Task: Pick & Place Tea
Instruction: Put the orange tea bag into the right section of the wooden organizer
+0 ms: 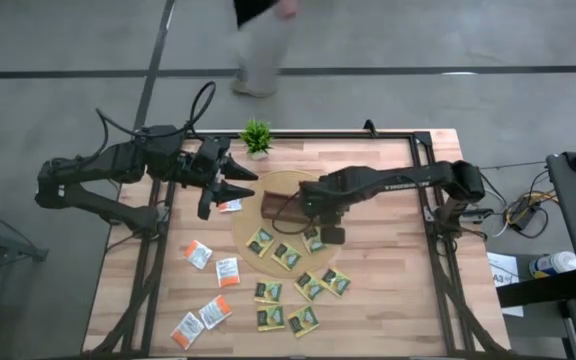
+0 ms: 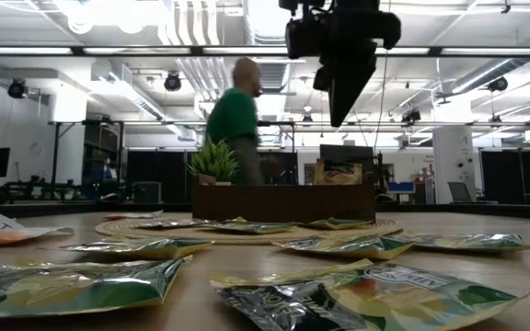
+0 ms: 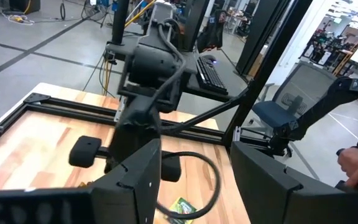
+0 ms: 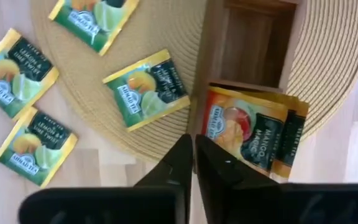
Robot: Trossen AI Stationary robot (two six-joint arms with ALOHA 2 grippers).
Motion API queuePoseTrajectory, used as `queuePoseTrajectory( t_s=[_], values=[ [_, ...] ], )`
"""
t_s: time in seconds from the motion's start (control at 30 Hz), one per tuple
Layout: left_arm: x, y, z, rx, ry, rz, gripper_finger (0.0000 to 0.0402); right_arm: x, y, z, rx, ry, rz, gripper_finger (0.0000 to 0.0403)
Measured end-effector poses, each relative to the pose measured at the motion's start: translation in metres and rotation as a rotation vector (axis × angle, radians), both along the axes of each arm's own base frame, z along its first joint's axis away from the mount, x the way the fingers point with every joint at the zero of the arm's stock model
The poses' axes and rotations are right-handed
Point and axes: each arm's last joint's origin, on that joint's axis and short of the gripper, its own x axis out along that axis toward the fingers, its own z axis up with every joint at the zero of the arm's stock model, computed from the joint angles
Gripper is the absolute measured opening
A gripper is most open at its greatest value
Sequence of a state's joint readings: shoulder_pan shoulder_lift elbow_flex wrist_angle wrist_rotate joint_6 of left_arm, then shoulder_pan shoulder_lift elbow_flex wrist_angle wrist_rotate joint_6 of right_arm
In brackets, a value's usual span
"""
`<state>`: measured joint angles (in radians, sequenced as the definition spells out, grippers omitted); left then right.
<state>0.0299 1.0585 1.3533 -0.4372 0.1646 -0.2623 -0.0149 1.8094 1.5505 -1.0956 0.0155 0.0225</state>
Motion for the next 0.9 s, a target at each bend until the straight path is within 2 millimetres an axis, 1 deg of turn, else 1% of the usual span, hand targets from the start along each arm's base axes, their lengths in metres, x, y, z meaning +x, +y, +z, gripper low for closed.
queuePoseTrajectory(
  t_s=[0.17, 0.33, 0.6, 0.9],
  values=[
    [0.000, 0.000, 0.000, 0.000, 0.002, 0.000, 0.0188, 0.007, -0.015, -0.013, 0.057, 0.018, -0.026, 0.0008],
    [0.000, 0.000, -0.001, 0.001, 0.008, 0.000, 0.0188, 0.010, -0.027, -0.029, 0.094, 0.048, -0.024, 0.0008],
    [-0.003, 0.000, 0.000, 0.006, 0.006, -0.001, 0.0188, 0.004, -0.040, -0.051, 0.119, 0.059, -0.042, 0.0008],
    [-0.008, 0.000, 0.002, 0.026, -0.007, -0.003, 0.0188, 0.001, -0.048, -0.060, 0.129, 0.052, -0.066, 0.0008]
  ],
)
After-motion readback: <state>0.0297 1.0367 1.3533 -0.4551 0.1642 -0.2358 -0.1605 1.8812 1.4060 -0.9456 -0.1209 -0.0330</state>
